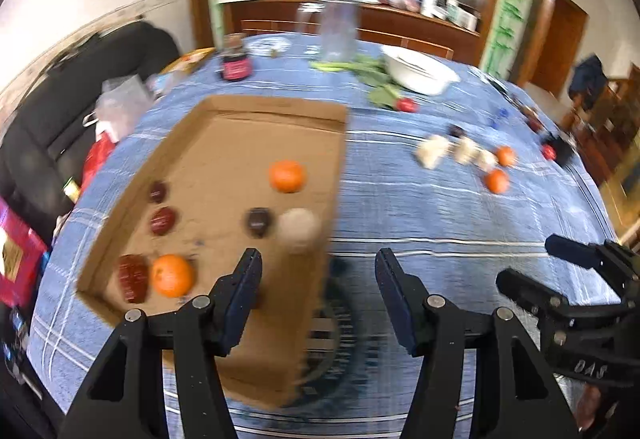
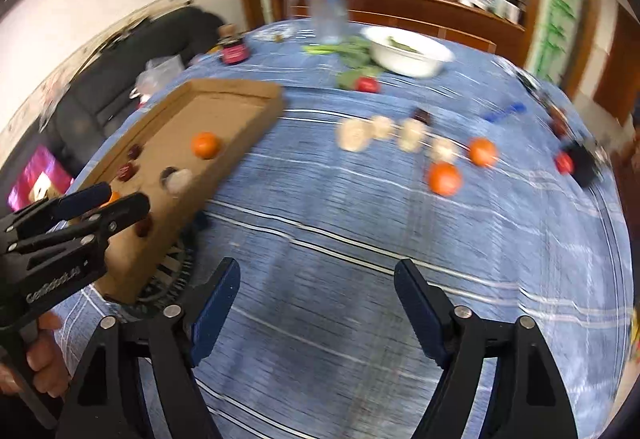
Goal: Organize fruits
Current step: 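Grasp a tangerine with the right tool while the left tool grasps a beige square cake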
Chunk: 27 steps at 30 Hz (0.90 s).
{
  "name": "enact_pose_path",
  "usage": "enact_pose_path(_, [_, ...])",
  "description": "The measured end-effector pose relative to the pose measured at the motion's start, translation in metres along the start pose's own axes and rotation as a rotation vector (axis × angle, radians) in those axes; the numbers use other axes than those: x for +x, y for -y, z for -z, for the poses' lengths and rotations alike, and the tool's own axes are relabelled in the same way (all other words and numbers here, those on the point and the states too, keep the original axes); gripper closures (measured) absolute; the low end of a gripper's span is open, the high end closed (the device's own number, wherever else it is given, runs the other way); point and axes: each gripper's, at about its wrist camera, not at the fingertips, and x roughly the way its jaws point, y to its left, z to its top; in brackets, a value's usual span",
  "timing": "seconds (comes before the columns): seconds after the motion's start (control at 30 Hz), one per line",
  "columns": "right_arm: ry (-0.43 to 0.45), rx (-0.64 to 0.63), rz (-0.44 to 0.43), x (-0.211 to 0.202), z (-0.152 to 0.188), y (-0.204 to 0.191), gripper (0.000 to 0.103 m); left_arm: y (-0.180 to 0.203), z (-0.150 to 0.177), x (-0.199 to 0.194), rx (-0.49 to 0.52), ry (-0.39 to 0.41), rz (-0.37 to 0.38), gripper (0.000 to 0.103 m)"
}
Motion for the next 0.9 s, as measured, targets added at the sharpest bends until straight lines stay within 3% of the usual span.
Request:
enact_pose_path(0.2, [0.028, 0.133, 0.086, -0.013, 0.013, 0.074, 0.019, 0.044, -0.010, 0.006, 0.053, -0.022, 0.044, 0.043])
enact_pose_path(0.37, [0.016, 0.188, 0.134, -0.003, 0.005, 0.119, 0.019, 0.068, -0.028, 0.011, 0.058, -0.021, 0.037, 0.042])
enact_pose_path(0.6, [0.003, 0.113, 0.054, 0.042, -0.034, 0.118, 0.019, 0.088, -0.063, 0.032, 0.119, -0.014, -0.039, 0.036])
enact_pose_path(0.77, [-0.019, 0.087, 0.030, 0.083, -0.052, 0.113, 0.019, 0.089, -0.080, 0.062, 0.165, -0.055, -0.062, 0.036])
enact_pose_path(0.8, [-0.024, 0.085, 0.027, 0.088, -0.054, 0.113, 0.024, 0.088, -0.083, 0.067, 0.167, -0.062, -0.055, 0.036])
enact_pose_path(0.83, [-0.033, 0.080, 0.015, 0.095, -0.055, 0.112, 0.036, 0.089, -0.085, 0.076, 0.169, -0.076, -0.034, 0.036])
enact_pose_path(0.87, [-0.031, 0.068, 0.027, 0.098, -0.056, 0.111, 0.039, 0.089, -0.087, 0.083, 0.168, -0.086, -0.022, 0.036])
enact_pose_path(0.9, [-0.020, 0.046, 0.036, 0.098, -0.056, 0.109, 0.054, 0.090, -0.089, 0.089, 0.167, -0.095, -0.008, 0.036])
